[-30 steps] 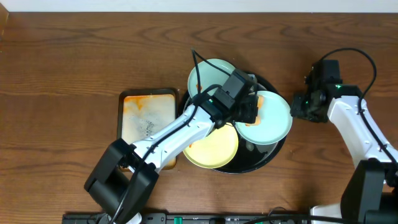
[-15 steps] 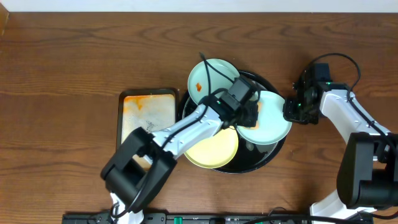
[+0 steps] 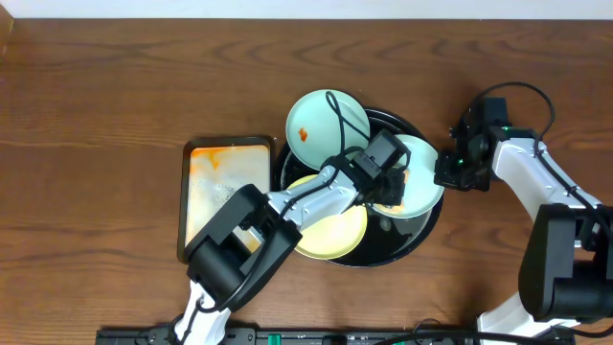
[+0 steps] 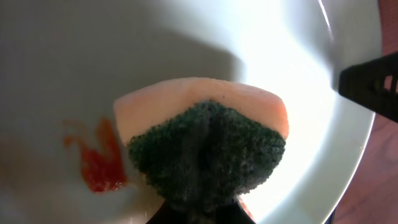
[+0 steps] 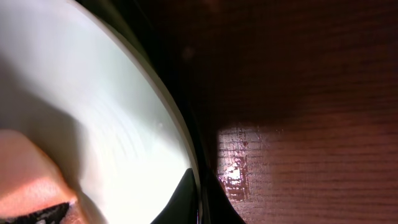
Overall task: Clean dirty plates on tray and stack at the side
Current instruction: 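Scrub the right pale green plate with the sponge in the left gripper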
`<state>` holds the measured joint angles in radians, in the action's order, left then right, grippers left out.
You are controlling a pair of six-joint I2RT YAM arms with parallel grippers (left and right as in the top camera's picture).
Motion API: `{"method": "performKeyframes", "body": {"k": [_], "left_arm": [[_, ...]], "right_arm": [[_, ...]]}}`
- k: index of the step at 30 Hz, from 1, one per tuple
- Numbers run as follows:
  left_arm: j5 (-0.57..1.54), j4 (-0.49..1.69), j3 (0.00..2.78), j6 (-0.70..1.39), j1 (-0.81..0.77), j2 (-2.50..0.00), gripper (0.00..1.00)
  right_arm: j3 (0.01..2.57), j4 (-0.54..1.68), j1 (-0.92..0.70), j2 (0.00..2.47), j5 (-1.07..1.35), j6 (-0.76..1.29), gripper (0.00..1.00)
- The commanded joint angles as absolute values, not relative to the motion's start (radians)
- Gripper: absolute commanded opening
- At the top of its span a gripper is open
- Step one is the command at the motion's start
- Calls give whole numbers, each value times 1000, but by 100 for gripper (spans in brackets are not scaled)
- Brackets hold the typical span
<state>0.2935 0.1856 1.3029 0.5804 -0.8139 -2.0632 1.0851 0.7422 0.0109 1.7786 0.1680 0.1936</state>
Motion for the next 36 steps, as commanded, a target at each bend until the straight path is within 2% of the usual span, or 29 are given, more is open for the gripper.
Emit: {"method": "performKeyframes", "body": {"k": [1, 14, 20, 24, 28, 36], "left_arm": [[199, 213, 1310, 589, -776, -2099, 8], [-14, 357, 1394, 441, -759, -2099, 7], [80, 307, 1435, 480, -799, -2099, 7], [30, 291, 1435, 475, -833, -2115, 7], [6, 270, 1435, 378, -856, -2162, 7], [6, 269, 1435, 404, -845, -2242, 7]], "right_arm": [[1081, 754, 5, 1786, 157, 213, 1], [1081, 792, 5, 1786, 72, 216, 1], [1081, 789, -10, 1786, 70, 216, 1], [1081, 789, -31, 1786, 56, 216, 1], [1081, 787, -47, 1786, 55, 216, 1], [1081, 793, -48, 1786, 52, 231, 1]]}}
